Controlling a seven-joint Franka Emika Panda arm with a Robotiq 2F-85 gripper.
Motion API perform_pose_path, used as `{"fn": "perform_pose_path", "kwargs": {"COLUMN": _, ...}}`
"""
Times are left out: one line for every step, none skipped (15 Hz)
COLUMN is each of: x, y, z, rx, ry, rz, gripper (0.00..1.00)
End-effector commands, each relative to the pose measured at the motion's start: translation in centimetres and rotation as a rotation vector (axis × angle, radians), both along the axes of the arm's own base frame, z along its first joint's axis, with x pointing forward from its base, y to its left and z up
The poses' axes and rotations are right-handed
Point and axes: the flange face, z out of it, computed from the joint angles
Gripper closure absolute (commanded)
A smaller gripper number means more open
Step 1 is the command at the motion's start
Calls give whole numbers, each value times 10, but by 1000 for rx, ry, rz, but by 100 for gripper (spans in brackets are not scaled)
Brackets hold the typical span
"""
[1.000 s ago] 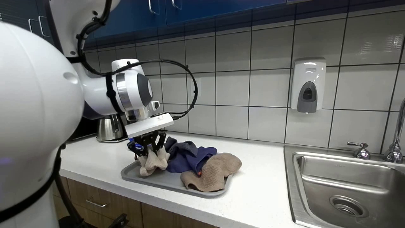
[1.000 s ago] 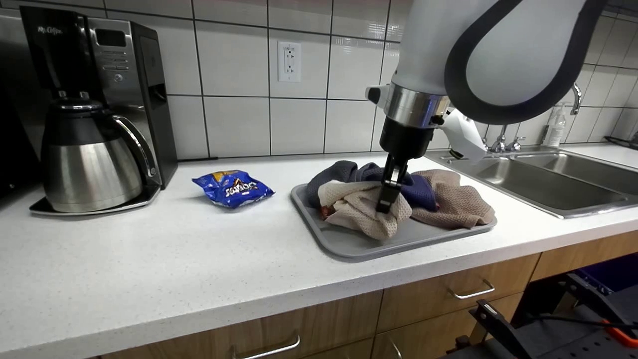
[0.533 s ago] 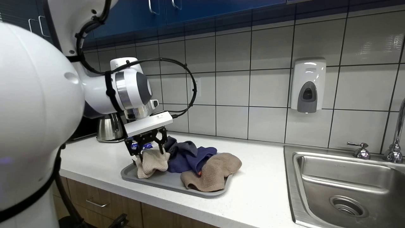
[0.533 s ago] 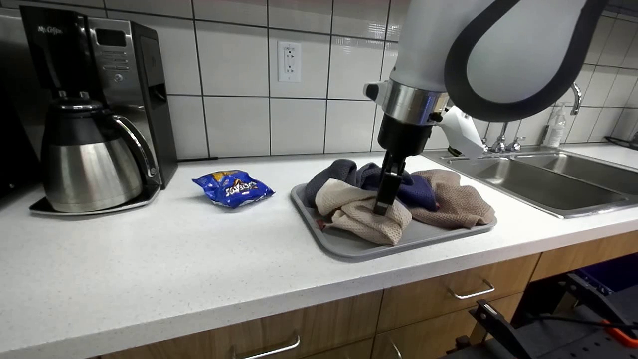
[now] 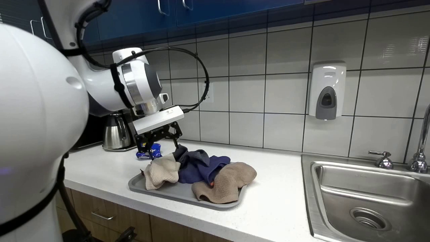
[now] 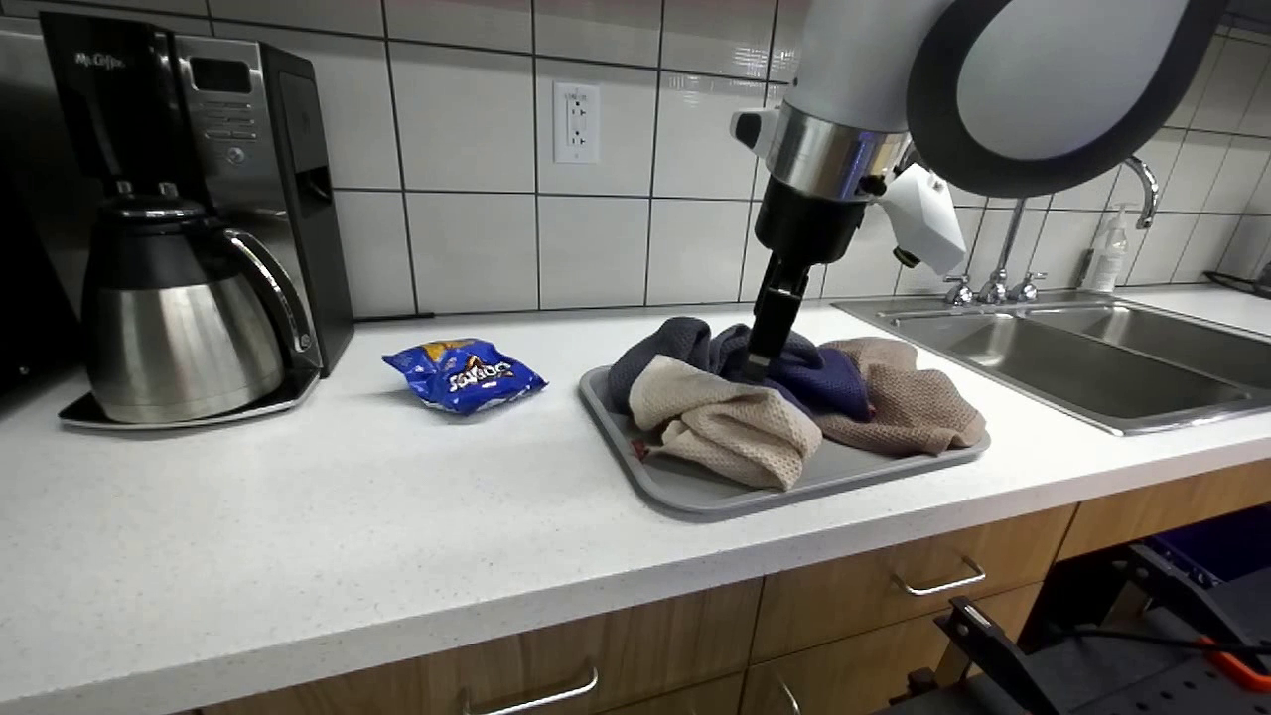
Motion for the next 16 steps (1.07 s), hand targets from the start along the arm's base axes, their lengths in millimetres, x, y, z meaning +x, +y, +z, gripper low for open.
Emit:
{"fn": "perform_pose_path", "kwargs": {"x": -1, "y": -14, "z": 17, "rx": -27, "ry": -35, "rz": -66, "gripper": 0}}
{"fn": "perform_pose_path", "kwargs": {"x": 0, "y": -17, "z": 19, "rx": -28, "ry": -41, "rz": -83, "gripper": 0}}
{"fn": "perform_pose_path", "kwargs": {"x": 1, "y": -19, "z": 21, "rx": -27, "ry": -47, "rz": -99, "gripper": 0}}
{"fn": "perform_pose_path", "kwargs": {"x": 1, "y": -22, "z": 23, "rx": -28, "ry": -54, "rz": -118, "gripper": 0}}
{"fn": "perform_pose_path", "kwargs": {"x": 2, "y": -26, "z": 26, "rx": -27, "ry": -62, "rz": -143, "gripper": 0}}
{"fn": "perform_pose_path", "kwargs": {"x": 3, "y": -29, "z": 27, "rx": -22, "ry": -68, "rz": -167, "gripper": 0}}
{"fn": "perform_pose_path", "kwargs": {"x": 4, "y": -34, "z": 29, "rx": -19, "ry": -73, "rz": -198, "gripper": 0}}
{"fn": "perform_pose_path", "kwargs": {"x": 5, "y": -38, "z": 31, "rx": -14, "ry": -78, "rz": -228, "gripper": 0}}
{"fn": "perform_pose_path", "kwargs": {"x": 6, "y": -44, "z": 33, "rx": -11, "ry": -84, "rz": -262, "gripper": 0}}
{"fn": "perform_pose_path", "kwargs": {"x": 7, "y": -49, "z": 34, "rx": -3, "ry": -85, "rz": -296, "gripper": 0}}
{"fn": "perform_pose_path", "kwargs": {"x": 9, "y": -55, "z": 34, "rx": 4, "ry": -87, "rz": -333, "gripper": 0}}
{"fn": "perform_pose_path", "kwargs": {"x": 10, "y": -61, "z": 35, "rx": 6, "ry": -87, "rz": -370, "gripper": 0}}
{"fn": "perform_pose_path", "kwargs": {"x": 10, "y": -67, "z": 36, "rx": 4, "ry": -87, "rz": -402, "gripper": 0}}
{"fn": "perform_pose_path", "kwargs": {"x": 10, "y": -72, "z": 35, "rx": 4, "ry": -83, "rz": -434, "gripper": 0}}
{"fn": "perform_pose_path", "kwargs": {"x": 11, "y": -77, "z": 36, "rx": 3, "ry": -81, "rz": -463, "gripper": 0}}
{"fn": "perform_pose_path", "kwargs": {"x": 11, "y": -83, "z": 36, "rx": 2, "ry": -80, "rz": -492, "gripper": 0}}
